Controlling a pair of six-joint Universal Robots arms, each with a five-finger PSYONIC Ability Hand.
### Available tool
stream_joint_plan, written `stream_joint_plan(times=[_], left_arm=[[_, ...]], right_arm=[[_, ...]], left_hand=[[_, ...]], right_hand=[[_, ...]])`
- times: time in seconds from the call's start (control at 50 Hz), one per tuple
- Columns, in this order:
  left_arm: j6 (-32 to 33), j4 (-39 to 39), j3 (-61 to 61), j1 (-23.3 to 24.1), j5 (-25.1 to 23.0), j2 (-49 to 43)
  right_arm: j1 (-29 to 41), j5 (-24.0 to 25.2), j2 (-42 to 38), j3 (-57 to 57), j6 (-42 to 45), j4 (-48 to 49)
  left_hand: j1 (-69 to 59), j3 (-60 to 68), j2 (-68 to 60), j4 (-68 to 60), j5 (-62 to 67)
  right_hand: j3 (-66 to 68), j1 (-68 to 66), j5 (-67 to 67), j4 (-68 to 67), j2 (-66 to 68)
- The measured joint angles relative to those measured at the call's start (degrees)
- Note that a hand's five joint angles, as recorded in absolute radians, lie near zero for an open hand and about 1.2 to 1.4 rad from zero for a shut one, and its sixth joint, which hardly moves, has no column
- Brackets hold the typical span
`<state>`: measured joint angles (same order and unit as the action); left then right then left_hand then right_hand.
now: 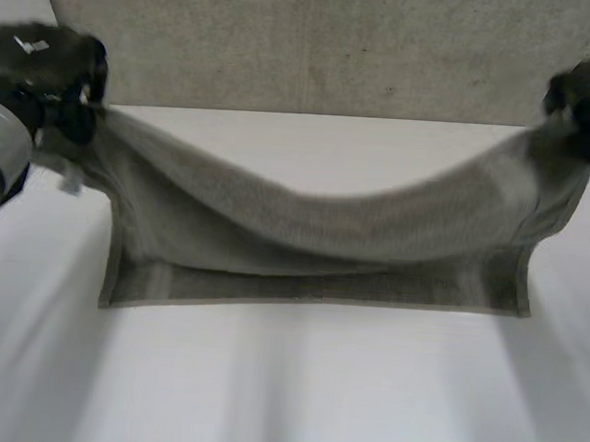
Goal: Fold the towel.
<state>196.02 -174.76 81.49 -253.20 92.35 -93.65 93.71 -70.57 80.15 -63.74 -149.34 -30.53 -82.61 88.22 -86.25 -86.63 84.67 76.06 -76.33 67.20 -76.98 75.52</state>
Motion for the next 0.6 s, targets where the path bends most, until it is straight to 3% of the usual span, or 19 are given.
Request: stream_joint_plan(times=[0.18, 0.24, 0.32, 0.4, 0.48, 0.6], left_arm=[[3.28, 7.68, -13.84, -0.01, 0.25, -17.57], [4.28, 7.88, -21.0, 0.05, 0.41, -22.11], [3.15, 4.89, -33.92, 0.51, 0.63, -25.97], [-2.16, -2.52, -42.73, 0.89, 1.16, -25.81], [-7.58, -8.85, -45.77, 1.02, 1.58, -23.94], [-11.59, -11.28, -40.92, 0.77, 1.46, -21.43]], right_arm=[[5.66, -6.56, -13.85, 5.8, 8.31, -2.18], [7.11, -8.0, -17.63, 11.24, 8.45, 0.95], [9.14, -9.14, -20.54, 19.4, 3.95, 14.61], [9.49, -9.45, -17.27, 19.28, -5.12, 33.18], [8.53, -8.93, -11.66, 13.94, -13.37, 45.87], [6.06, -5.49, -6.56, 3.31, -20.06, 51.34]], left_hand=[[0.0, 0.06, 0.0, 0.0, 0.0], [0.0, 0.09, 0.0, 0.0, 0.0], [-0.01, 0.11, 0.0, 0.0, 0.0], [-0.18, 0.12, -0.02, 0.0, 0.0], [-0.18, 0.13, -0.31, 0.0, 0.15], [-0.18, 0.13, -0.31, 0.0, 0.33]], right_hand=[[0.0, 0.0, 0.03, 0.0, 0.0], [0.0, 0.0, 0.0, 0.0, 0.0], [0.0, 0.0, 0.0, -0.01, 0.0], [0.0, 0.0, 0.0, -0.01, 0.0], [0.0, 0.0, 0.0, -0.01, 0.0], [0.0, 0.0, 0.0, -0.01, 0.0]])
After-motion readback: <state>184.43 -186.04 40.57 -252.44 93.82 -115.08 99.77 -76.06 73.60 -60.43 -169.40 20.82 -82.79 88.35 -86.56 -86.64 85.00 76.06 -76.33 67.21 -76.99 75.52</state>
